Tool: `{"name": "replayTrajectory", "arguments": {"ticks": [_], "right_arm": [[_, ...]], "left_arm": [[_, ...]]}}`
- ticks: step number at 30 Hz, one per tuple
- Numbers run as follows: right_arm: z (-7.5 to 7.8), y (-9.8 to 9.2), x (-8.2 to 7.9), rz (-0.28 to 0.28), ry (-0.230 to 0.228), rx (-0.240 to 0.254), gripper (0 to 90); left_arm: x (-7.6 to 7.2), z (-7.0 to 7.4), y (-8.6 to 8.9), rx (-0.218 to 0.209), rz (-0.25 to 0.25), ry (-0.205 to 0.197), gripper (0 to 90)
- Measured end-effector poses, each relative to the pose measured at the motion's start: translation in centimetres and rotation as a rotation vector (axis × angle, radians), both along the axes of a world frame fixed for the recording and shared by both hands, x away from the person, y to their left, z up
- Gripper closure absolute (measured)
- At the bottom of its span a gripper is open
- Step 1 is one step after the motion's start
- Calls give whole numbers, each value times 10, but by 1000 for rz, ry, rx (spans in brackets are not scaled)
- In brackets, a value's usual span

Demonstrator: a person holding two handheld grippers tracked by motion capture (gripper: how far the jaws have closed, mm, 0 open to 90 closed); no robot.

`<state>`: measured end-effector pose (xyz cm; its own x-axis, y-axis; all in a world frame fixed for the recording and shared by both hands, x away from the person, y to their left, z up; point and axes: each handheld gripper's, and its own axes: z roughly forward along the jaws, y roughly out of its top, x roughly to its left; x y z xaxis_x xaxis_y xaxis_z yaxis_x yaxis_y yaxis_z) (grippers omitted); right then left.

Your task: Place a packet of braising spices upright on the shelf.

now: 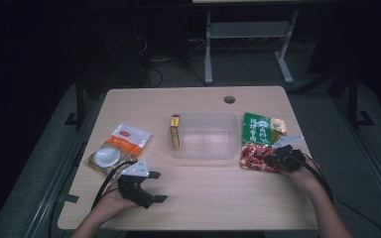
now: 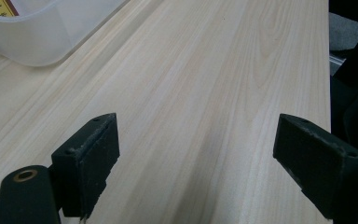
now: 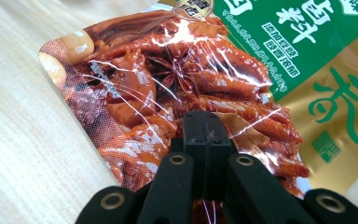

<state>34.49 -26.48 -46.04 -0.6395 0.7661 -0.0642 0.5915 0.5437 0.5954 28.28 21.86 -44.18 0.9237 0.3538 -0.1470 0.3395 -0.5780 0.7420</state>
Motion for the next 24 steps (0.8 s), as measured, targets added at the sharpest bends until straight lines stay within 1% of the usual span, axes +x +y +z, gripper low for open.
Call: {"name": "replayTrajectory", "arguments": {"ticks": [1,2,3,4,5,7,9,10,11,15,17,19,20,21,24], "right_arm": [[0,0,0,0,0,0,900],[0,1,0,1,1,-7,900],[1,2,-1,4,3,-15,900],[1,3,-2,12,-3,-24,900],[1,6,-4,18,-1,-22,900],[1,10,-9,36,-4,-31,900],[2,15,-15,47,0,-43,900],[2,18,-21,64,0,-42,900],[2,18,-21,64,0,-42,900],[3,26,-35,110,14,-36,900],[4,30,-41,126,0,-60,900],[5,31,-39,134,4,-63,900],[5,29,-37,131,4,-41,900],[6,27,-33,118,6,-17,900],[12,17,-15,62,-15,20,900]], "left_arm": [[0,0,0,0,0,0,138],[0,0,0,9,-10,-7,138],[0,0,0,6,-6,-2,138],[0,0,0,6,-7,-4,139],[-1,0,0,1,-3,1,138],[0,1,1,12,-8,-2,139],[0,0,1,11,-7,2,138],[0,0,1,12,-8,2,138],[0,0,0,13,-9,2,138],[-1,1,0,7,-6,3,138],[0,1,0,10,-8,1,138],[0,1,0,11,-8,1,138],[0,1,0,10,-8,1,138],[0,1,0,8,-7,1,139],[1,1,1,6,-5,1,139]]}}
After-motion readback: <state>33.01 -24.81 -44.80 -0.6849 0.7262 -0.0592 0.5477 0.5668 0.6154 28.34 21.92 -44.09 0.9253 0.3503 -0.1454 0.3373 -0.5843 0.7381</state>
